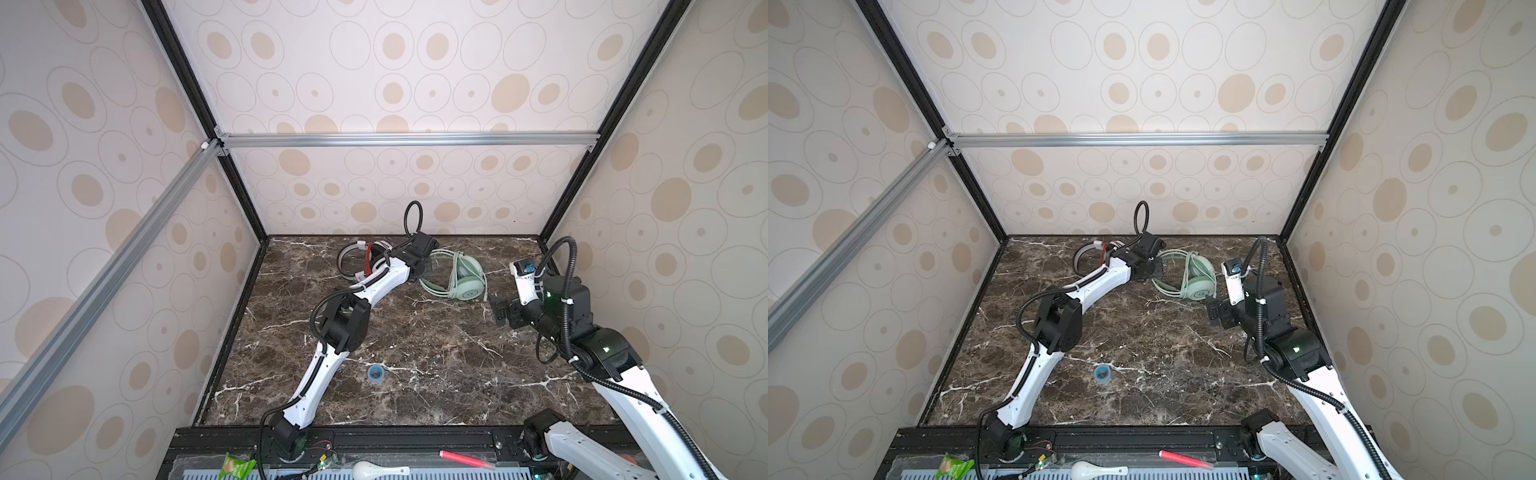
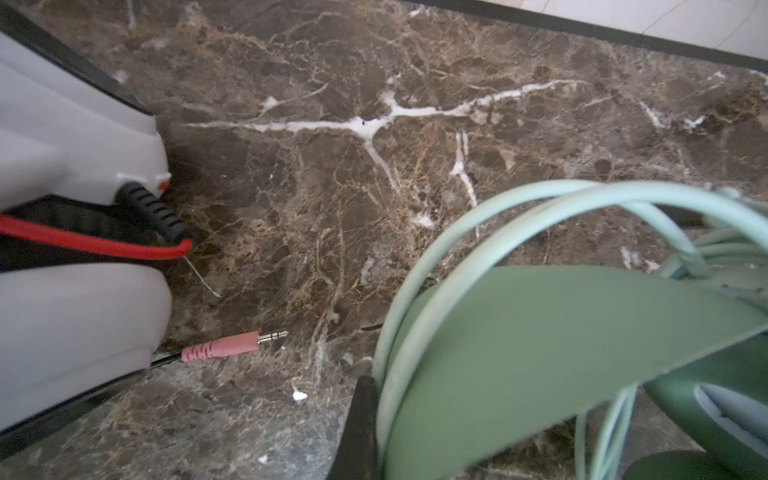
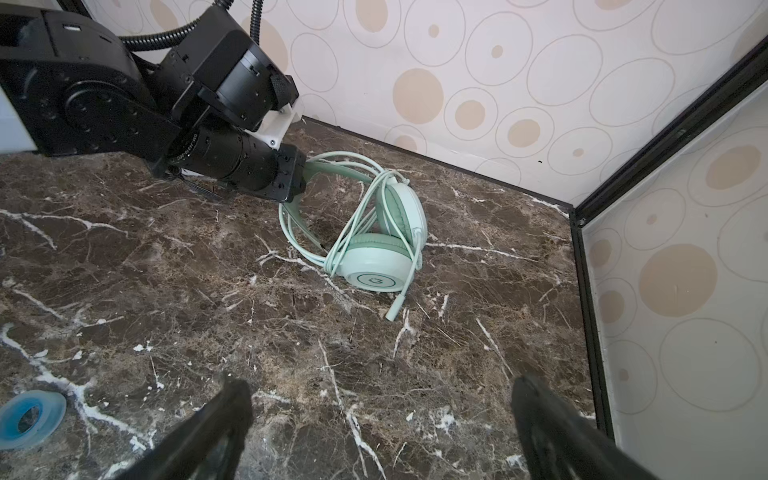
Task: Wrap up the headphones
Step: 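Set the wrapped green headphones on the table with the left gripper and release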
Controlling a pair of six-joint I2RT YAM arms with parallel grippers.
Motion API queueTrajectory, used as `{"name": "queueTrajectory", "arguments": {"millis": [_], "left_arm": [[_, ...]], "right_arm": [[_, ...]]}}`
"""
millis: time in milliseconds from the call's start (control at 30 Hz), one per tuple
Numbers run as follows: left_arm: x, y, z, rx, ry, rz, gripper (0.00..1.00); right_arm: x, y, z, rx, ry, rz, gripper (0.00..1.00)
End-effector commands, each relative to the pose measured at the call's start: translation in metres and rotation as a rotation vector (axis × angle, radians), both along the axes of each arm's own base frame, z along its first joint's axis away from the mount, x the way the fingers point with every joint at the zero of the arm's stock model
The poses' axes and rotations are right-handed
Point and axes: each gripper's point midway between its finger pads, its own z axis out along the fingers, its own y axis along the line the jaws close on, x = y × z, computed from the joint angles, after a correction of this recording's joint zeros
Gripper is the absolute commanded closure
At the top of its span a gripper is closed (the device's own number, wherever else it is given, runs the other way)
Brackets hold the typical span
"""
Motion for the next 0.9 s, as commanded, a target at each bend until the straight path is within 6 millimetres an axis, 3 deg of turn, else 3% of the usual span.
{"name": "queueTrajectory", "arguments": {"millis": [0,200,400,700,867], "left_arm": [[0.023,-0.011,0.035,-0.133,-0.08,0.041,0.98],[0.027,-0.014,0.015,-0.144,-0.071,0.041,0.94],[0.029,-0.016,0.002,-0.16,-0.07,0.043,0.84],[0.028,-0.016,0.007,-0.145,-0.089,0.018,0.68],[0.026,-0.012,0.021,-0.119,-0.107,0.003,0.57]], "right_arm": [[-0.006,-0.007,0.011,-0.005,-0.011,-0.017,0.0],[-0.008,0.001,0.017,0.02,-0.008,0.022,0.0],[-0.007,0.001,0.019,-0.005,-0.001,0.035,0.0],[-0.003,0.001,0.024,-0.018,-0.015,0.033,0.0],[-0.004,-0.004,0.026,-0.032,-0.023,0.012,0.0]]}}
